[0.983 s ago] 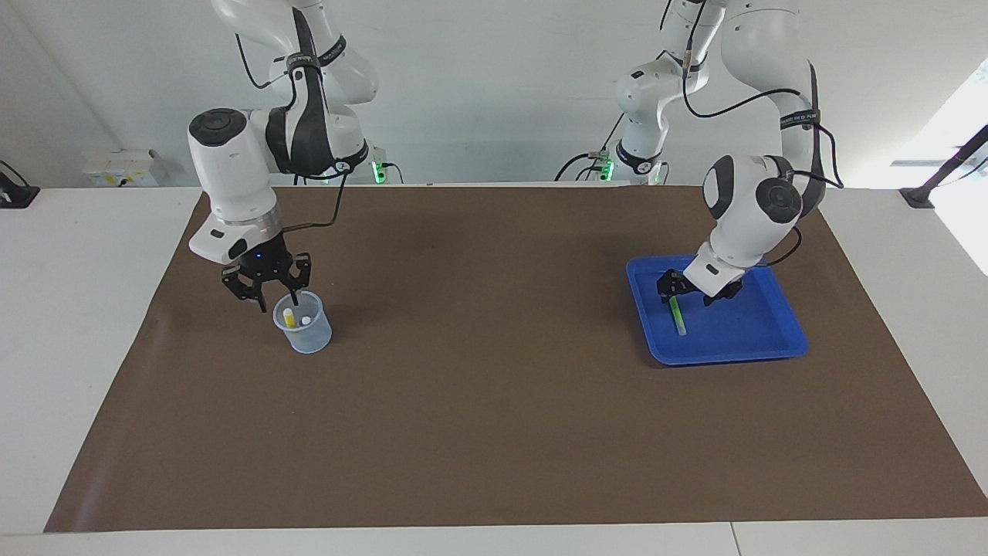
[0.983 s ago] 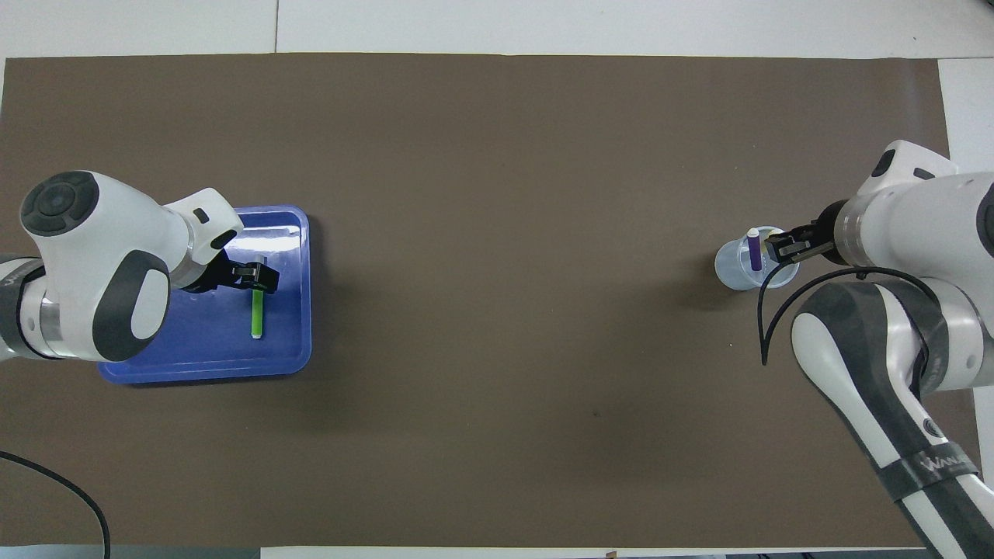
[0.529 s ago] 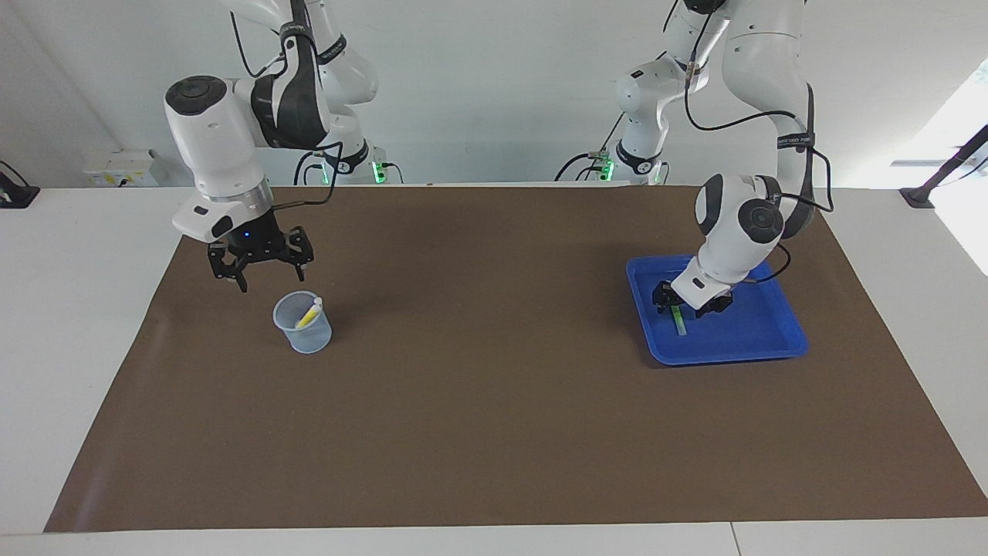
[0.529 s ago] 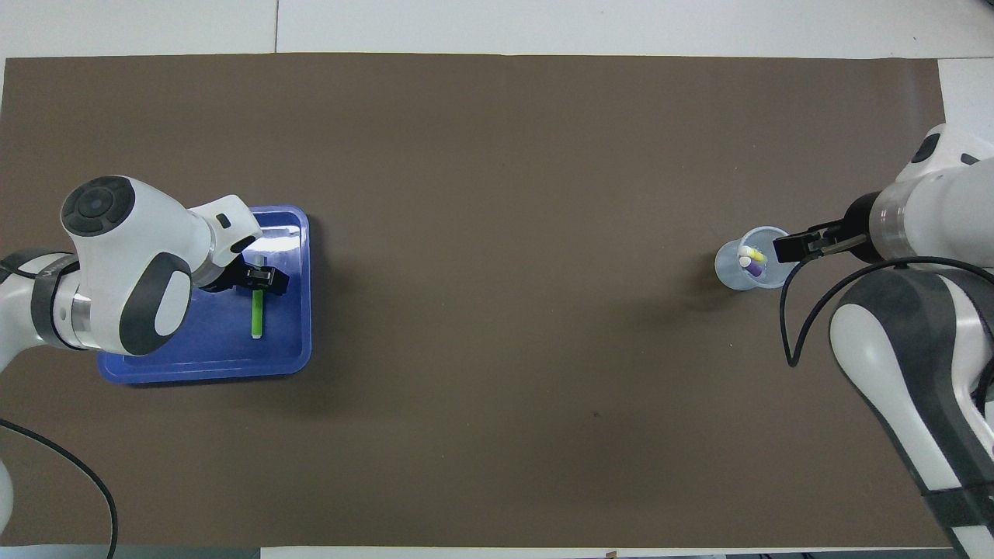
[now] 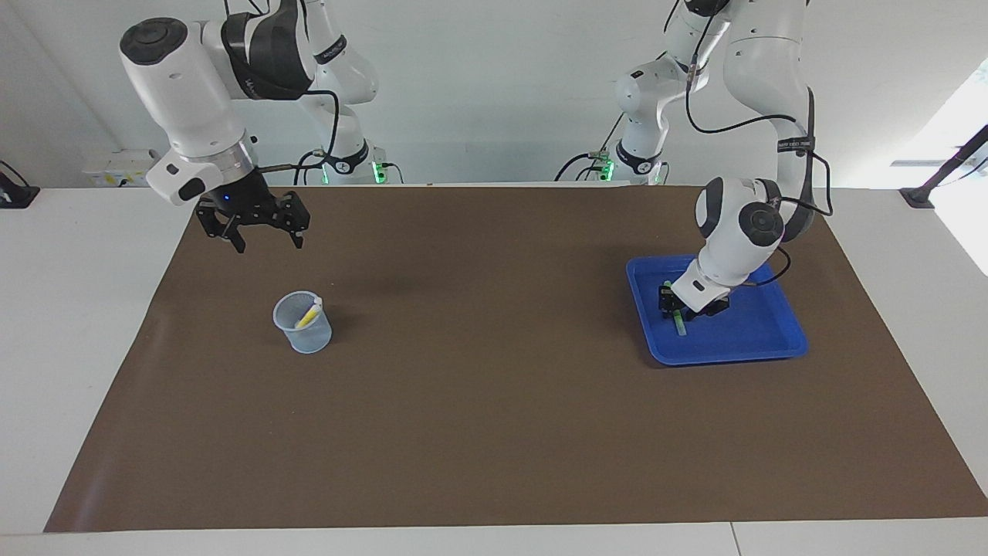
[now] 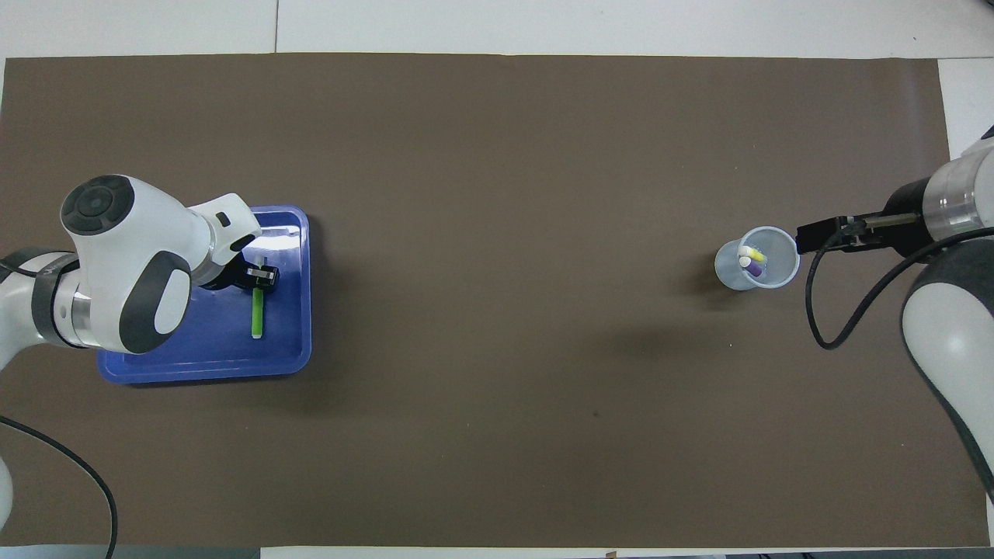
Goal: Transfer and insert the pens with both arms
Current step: 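Release the yellow pen in the cup while the left gripper reaches the green pen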
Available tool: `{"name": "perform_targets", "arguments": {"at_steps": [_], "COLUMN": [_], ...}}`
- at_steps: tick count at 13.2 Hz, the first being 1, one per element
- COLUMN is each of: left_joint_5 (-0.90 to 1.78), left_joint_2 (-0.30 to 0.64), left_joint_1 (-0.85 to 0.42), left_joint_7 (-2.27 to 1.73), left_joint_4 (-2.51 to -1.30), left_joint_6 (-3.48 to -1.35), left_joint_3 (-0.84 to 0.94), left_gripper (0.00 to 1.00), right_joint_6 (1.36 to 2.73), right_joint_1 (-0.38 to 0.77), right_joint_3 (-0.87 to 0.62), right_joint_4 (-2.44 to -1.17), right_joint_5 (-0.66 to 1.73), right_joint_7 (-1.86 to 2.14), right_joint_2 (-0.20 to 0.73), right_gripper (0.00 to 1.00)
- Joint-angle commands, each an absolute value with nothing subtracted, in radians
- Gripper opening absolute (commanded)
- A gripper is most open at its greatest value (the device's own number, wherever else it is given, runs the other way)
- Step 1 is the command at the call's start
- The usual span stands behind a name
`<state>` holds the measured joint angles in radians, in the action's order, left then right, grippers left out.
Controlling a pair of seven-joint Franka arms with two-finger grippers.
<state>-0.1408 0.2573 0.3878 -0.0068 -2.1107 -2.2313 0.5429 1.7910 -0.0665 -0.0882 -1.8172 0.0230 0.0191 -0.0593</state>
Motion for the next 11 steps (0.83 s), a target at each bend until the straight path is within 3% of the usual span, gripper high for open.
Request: {"name": "perform_targets", "arguments": {"at_steps": [1, 7, 11], "left_joint_5": [-0.161, -0.16, -0.132], "left_joint_2": [0.262, 0.267, 0.268], "left_joint_1": [0.393, 0.399, 0.402], "left_joint_7": [0.002, 0.0, -0.012], "left_joint_4": [-2.123, -2.094, -1.916], "left_joint_6": [-2.244, -2.214, -1.97], "left_joint_3": [0.538, 0.538, 0.538], "left_gripper": [0.0, 0.0, 0.0], "right_joint_6": [1.703, 1.657, 1.634], "right_joint_1": [-0.066, -0.005, -0.015], "right_joint_3": [-0.097, -0.098, -0.098], "right_joint_4": [-1.712, -1.675, -1.654], "right_joint_5": [0.026, 0.014, 0.015], "right_joint_7": [-0.053, -0.181, -0.181], "right_joint_2": [-0.008, 0.005, 0.017], "right_gripper": [1.0, 1.0, 1.0]}}
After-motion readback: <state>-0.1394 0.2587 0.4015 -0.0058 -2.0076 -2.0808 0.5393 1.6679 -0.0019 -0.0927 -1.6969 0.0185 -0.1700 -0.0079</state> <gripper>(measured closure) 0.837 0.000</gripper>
